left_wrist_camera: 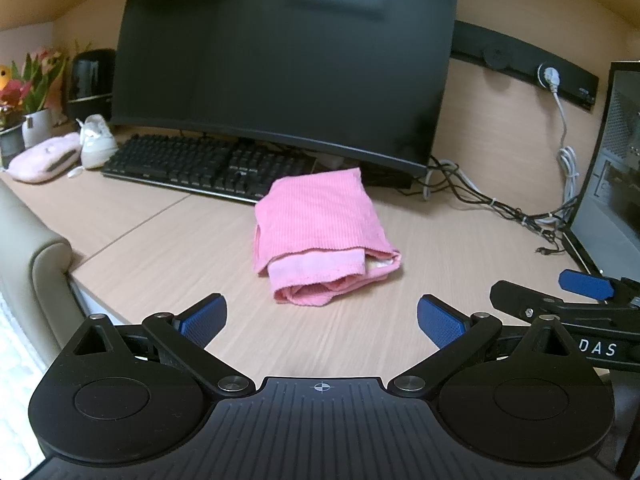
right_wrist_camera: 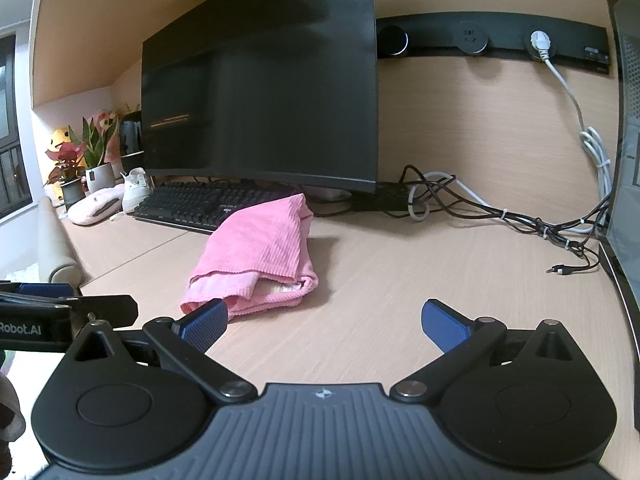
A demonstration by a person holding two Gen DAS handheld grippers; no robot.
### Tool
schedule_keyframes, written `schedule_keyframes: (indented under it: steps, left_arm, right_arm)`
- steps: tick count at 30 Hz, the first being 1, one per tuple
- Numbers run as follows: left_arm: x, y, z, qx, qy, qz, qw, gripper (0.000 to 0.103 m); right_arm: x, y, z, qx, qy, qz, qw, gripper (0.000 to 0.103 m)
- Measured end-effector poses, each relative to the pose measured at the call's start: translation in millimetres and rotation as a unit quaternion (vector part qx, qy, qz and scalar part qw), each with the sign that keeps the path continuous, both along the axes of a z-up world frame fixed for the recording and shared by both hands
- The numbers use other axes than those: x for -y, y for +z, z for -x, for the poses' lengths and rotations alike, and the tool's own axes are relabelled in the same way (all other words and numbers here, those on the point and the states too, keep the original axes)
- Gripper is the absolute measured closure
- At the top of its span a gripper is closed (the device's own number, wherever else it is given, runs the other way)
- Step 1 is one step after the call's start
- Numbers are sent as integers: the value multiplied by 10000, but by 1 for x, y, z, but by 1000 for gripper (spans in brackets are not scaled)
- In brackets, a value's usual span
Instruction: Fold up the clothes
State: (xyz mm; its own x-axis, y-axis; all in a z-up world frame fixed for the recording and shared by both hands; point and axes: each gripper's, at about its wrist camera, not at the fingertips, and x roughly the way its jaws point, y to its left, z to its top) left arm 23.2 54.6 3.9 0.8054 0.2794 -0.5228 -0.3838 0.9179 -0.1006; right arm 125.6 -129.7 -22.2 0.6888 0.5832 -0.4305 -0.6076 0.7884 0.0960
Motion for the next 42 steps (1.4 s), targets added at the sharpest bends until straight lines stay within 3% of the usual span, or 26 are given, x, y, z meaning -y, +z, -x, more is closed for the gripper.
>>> schedule_keyframes:
  steps: [42]
  left_arm:
    - [-3, -2, 2, -74, 71, 15, 9999, 0]
  right_arm:
    - [1, 1, 4, -8, 16, -23, 10000, 0]
